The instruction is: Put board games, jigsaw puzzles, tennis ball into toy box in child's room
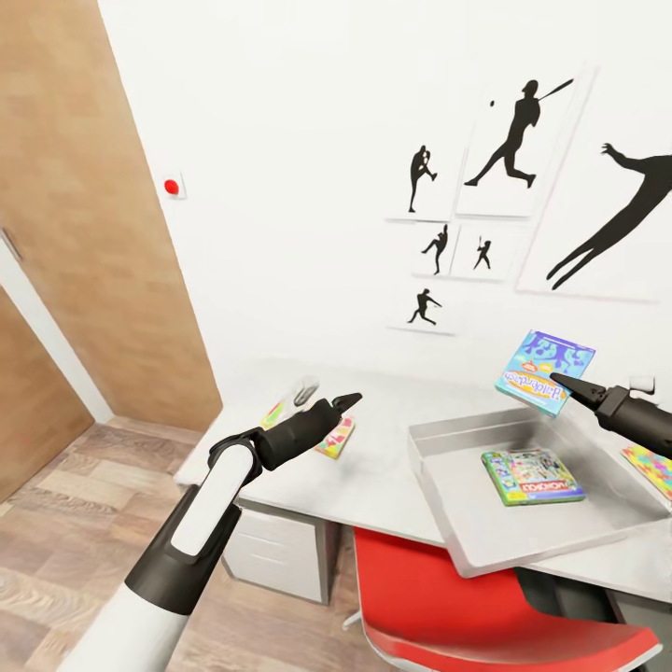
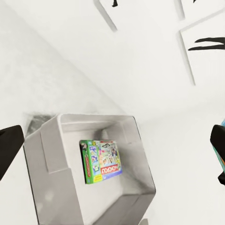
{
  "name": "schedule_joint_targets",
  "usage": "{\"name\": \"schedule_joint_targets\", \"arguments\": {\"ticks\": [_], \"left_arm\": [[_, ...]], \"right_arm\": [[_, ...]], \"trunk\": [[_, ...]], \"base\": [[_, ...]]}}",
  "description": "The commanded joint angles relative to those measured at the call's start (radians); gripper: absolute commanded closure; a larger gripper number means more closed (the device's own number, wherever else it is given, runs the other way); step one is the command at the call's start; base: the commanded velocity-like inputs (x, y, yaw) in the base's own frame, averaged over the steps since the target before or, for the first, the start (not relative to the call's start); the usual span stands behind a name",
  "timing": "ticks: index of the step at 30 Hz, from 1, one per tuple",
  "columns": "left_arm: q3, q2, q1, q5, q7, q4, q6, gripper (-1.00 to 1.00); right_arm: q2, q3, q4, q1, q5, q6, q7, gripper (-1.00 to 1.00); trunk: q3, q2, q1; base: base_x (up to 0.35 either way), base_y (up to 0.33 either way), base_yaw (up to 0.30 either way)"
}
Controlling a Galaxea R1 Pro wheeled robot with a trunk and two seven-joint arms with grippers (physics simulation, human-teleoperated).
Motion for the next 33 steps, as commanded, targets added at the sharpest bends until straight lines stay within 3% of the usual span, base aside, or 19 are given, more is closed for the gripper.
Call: {"name": "schedule_joint_targets", "arguments": {"ticks": [1, 9, 26, 33], "left_arm": [[0.000, 0.000, -0.001, 0.009, 0.010, -0.003, 0.002, -1.00], [0.000, 0.000, 0.002, 0.006, 0.010, -0.014, 0.002, -1.00], [0.002, 0.000, 0.010, 0.005, 0.007, -0.018, 0.003, -1.00], [0.004, 0.015, 0.010, 0.015, 0.006, -0.018, 0.004, -1.00]], "right_arm": [[0.000, -0.001, -0.001, -0.001, 0.004, 0.004, 0.008, 1.00], [0.000, -0.001, -0.005, -0.001, 0.004, 0.004, 0.008, 1.00], [0.002, 0.001, -0.009, -0.001, 0.004, 0.004, 0.007, 1.00], [-0.004, 0.002, 0.003, -0.004, 0.004, 0.004, 0.008, 1.00]], "trunk": [[-0.002, -0.002, 0.001], [-0.002, -0.002, 0.001], [-0.001, -0.002, 0.001], [0.000, -0.002, 0.001]], "base": [[0.145, -0.217, 0.000], [0.108, -0.161, -0.001], [0.014, -0.020, -0.075], [0.000, -0.001, -0.016]]}}
